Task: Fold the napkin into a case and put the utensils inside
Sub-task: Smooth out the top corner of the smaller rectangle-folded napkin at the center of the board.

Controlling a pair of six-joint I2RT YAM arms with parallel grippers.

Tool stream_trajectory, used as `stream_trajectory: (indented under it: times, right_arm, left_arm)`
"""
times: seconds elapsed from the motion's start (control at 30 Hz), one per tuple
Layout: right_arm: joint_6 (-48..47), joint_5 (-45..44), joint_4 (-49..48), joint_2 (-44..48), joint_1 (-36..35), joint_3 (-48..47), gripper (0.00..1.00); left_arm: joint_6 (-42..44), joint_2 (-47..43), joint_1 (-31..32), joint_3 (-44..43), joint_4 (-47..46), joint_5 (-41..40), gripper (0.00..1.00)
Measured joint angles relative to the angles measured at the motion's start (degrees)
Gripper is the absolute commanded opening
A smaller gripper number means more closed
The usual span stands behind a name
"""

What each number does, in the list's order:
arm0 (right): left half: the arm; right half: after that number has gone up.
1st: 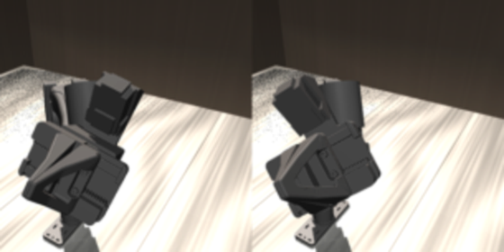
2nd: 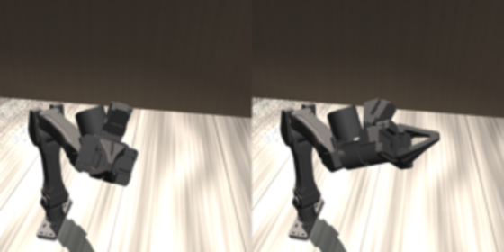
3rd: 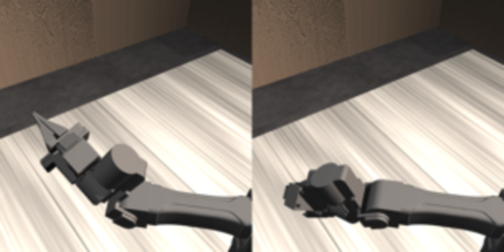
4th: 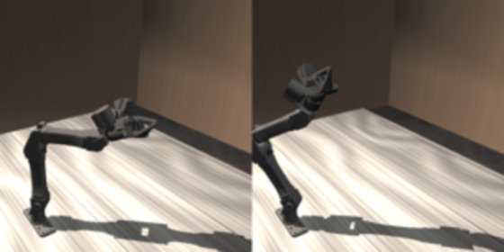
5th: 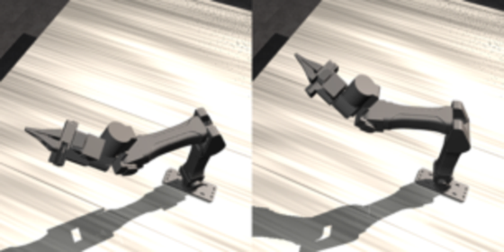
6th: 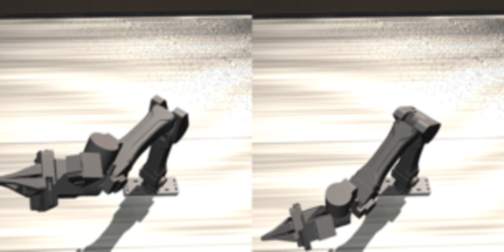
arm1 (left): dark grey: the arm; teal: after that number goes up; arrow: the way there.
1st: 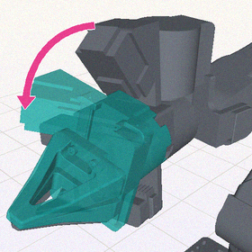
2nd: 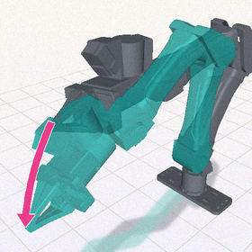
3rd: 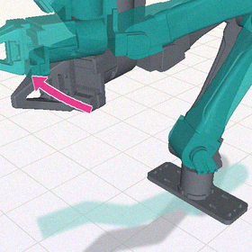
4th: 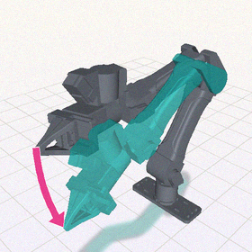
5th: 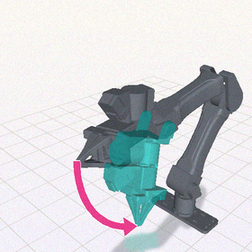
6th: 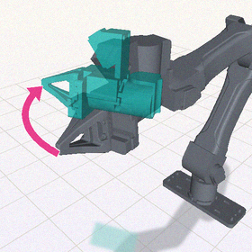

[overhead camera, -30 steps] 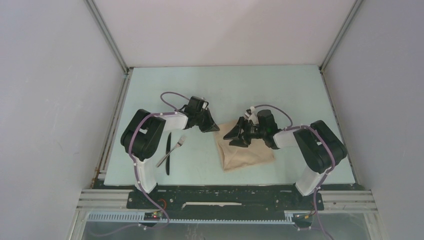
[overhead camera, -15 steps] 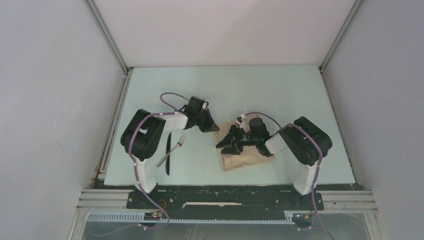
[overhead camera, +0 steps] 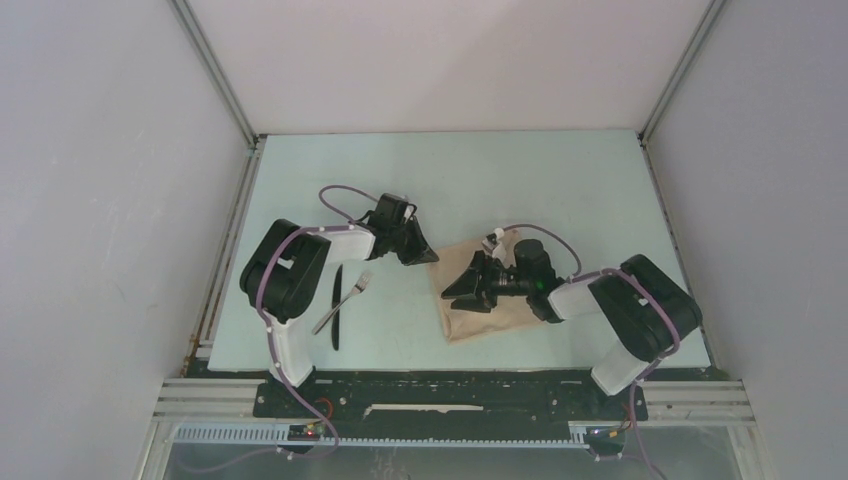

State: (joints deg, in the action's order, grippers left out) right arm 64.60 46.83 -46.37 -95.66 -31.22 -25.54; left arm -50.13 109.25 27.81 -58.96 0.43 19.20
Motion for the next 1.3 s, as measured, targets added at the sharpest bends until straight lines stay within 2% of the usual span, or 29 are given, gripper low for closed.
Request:
stream_trajectory:
  times: [0.13,0.4,0.73,0.93,1.13,1.3]
  right_arm:
    - [-2.64,-0.26,3.78,3.3,0.83,0.0,0.72]
    - [-3.58,-1.51,5.79,1.4,-1.01,0.04,0.72]
    - [0.33,-2.08,-3.37,-6.21,-5.2,2.27,0.7]
    - [2.23,-3.02,-6.56,-5.42,-7.56,5.27,0.7]
    - [-0.17,-3.93,0.17,3.63,-7.78,6.73,0.71]
    - [-4.33,-6.36,7.63,5.42,-8.24,5.05,0.7]
  left_arm:
    - [0.17,-0.5,0.02,0.15,0.26,-1.4,0.0]
    - [0.28,-0.61,0.0,0.13,0.5,-1.95,0.0]
    - [0.61,-0.59,-0.24,0.13,0.48,-1.92,0.0]
    - [0.61,-0.5,-0.44,0.11,0.44,-1.75,0.0]
    - [0.61,-0.5,-0.52,0.11,0.42,-1.6,0.0]
    - [0.61,-0.5,-0.7,0.11,0.39,-1.57,0.0]
